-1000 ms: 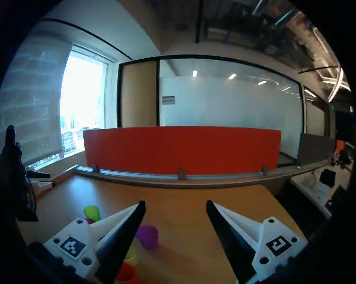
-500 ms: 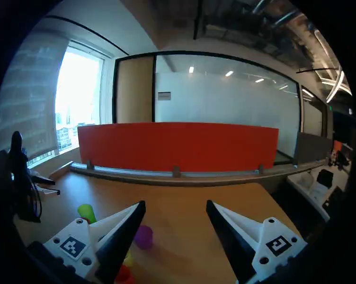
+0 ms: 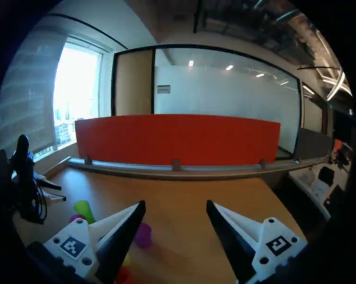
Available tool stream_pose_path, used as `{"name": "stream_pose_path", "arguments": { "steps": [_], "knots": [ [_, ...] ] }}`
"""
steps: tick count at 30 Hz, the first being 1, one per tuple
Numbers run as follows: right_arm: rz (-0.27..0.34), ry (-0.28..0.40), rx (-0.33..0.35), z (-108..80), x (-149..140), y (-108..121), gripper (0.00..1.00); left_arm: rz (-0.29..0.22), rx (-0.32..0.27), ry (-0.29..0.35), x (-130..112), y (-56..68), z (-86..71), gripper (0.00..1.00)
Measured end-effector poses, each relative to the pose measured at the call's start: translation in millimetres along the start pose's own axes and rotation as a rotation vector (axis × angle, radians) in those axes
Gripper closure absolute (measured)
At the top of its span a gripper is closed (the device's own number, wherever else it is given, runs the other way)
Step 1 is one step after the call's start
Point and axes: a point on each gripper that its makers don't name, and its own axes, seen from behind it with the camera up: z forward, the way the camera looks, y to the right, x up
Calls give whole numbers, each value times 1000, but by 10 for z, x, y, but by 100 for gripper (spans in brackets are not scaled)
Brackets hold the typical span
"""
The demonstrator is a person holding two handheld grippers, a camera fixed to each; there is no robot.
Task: Pour water
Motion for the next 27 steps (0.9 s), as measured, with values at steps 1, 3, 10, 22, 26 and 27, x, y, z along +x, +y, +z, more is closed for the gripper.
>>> {"name": "stream_pose_path", "arguments": {
  "steps": [1,3,10,22,26,27],
  "knots": [
    [0,-2,0,11,-8,2,1,6,-5,-6,-11,11,34,8],
    [0,-6,1,29,-23,5,1,17,-14,-17,-30,30,93,8],
    [1,-15,-1,51,-65,24,1,65,-56,-59,-103,139,301,8],
    [5,-28,-14,35,-126,96,1,81,-108,-113,-231,261,494,8],
    [6,-31,-13,39,-139,103,1,89,-119,-124,-249,300,540,8],
    [5,-31,-13,40,-141,103,0,91,-122,-127,-251,310,551,8]
  ]
}}
